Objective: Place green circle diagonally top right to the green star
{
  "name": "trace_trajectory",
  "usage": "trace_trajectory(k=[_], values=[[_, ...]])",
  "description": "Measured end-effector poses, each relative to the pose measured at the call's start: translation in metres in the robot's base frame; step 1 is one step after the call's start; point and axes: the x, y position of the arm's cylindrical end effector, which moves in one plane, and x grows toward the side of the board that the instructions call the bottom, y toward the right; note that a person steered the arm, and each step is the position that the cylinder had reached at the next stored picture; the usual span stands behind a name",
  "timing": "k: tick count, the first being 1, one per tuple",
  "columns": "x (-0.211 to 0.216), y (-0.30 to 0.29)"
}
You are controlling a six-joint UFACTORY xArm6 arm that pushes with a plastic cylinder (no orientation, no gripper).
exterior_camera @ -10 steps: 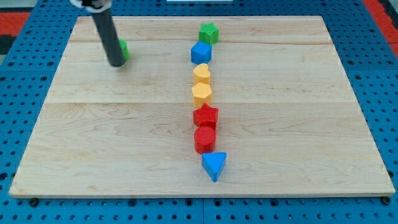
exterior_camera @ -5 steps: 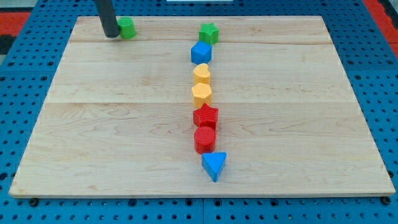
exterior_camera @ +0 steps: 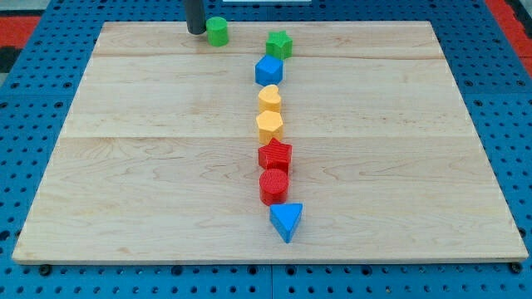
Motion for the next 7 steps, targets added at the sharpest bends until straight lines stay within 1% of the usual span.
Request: trace_trajectory(k=[2,3,4,5,6,7], values=[[0.014,0.031],[0.008,0.071],[-0.007,0.122],[-0.017,0.140],[-0.005,0.156],[0.007,0.156]])
